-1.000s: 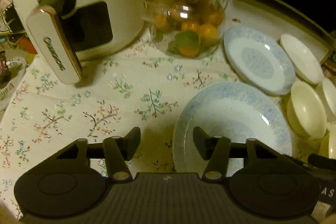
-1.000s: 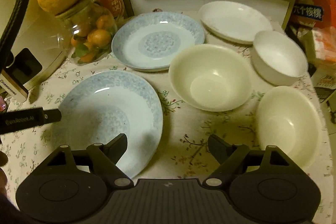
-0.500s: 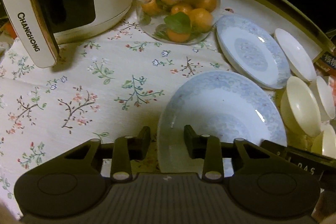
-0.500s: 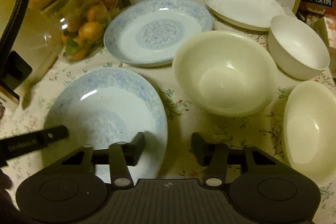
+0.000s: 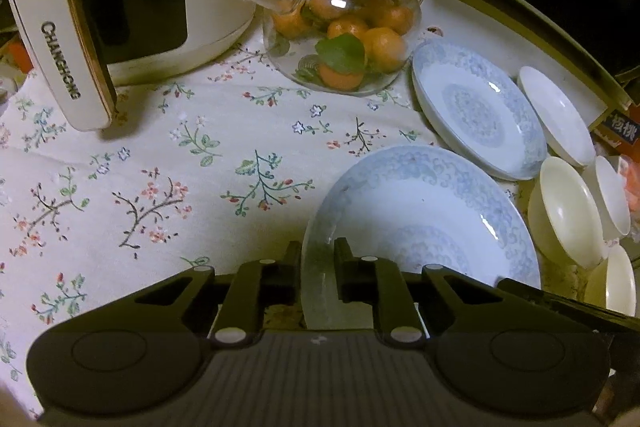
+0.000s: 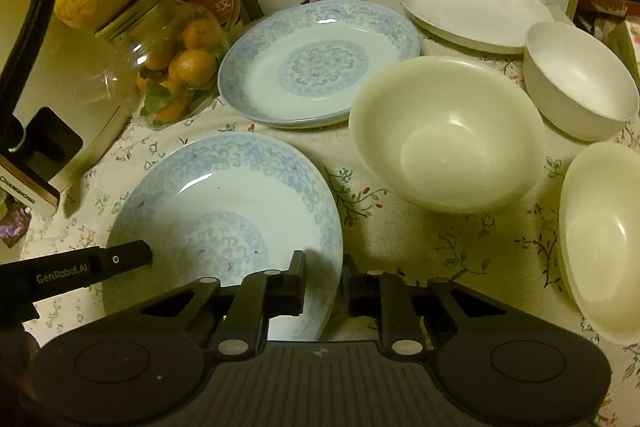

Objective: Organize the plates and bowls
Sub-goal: 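Close the left gripper on the plate rim while the right gripper grips it too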

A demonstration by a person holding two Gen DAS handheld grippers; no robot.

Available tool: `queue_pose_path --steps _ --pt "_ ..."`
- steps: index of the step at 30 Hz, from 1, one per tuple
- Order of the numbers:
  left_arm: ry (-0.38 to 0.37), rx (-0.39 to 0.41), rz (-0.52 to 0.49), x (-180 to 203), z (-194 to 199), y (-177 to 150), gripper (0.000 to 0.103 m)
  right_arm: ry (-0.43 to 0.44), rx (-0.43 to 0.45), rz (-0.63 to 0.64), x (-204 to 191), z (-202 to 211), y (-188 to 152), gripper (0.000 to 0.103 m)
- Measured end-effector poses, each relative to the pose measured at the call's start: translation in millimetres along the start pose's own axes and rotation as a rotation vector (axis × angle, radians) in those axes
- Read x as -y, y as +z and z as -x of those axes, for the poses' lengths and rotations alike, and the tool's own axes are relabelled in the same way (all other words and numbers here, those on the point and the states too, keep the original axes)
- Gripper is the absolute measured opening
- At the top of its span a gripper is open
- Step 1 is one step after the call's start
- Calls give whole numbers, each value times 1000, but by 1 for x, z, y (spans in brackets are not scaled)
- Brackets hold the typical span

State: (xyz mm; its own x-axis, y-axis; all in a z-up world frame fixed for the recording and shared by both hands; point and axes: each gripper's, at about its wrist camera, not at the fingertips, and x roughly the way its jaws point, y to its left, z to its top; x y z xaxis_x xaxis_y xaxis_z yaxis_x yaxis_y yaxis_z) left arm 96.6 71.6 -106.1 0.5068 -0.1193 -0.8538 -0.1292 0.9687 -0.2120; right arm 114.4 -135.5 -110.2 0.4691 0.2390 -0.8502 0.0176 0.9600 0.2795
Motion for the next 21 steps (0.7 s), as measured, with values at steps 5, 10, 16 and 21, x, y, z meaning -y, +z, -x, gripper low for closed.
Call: queue_pose_path --steps 5,10,16,21 --pt "8 9 -13 2 10 -1 11 11 10 13 -3 9 -1 14" --pt "3 2 -21 2 26 -9 11 18 24 10 -5 25 -1 13" --pt "5 3 -72 3 53 -30 11 7 8 44 -9 50 -14 13" --pt "10 -17 -77 1 64 -53 11 8 -1 61 -5 67 -39 13"
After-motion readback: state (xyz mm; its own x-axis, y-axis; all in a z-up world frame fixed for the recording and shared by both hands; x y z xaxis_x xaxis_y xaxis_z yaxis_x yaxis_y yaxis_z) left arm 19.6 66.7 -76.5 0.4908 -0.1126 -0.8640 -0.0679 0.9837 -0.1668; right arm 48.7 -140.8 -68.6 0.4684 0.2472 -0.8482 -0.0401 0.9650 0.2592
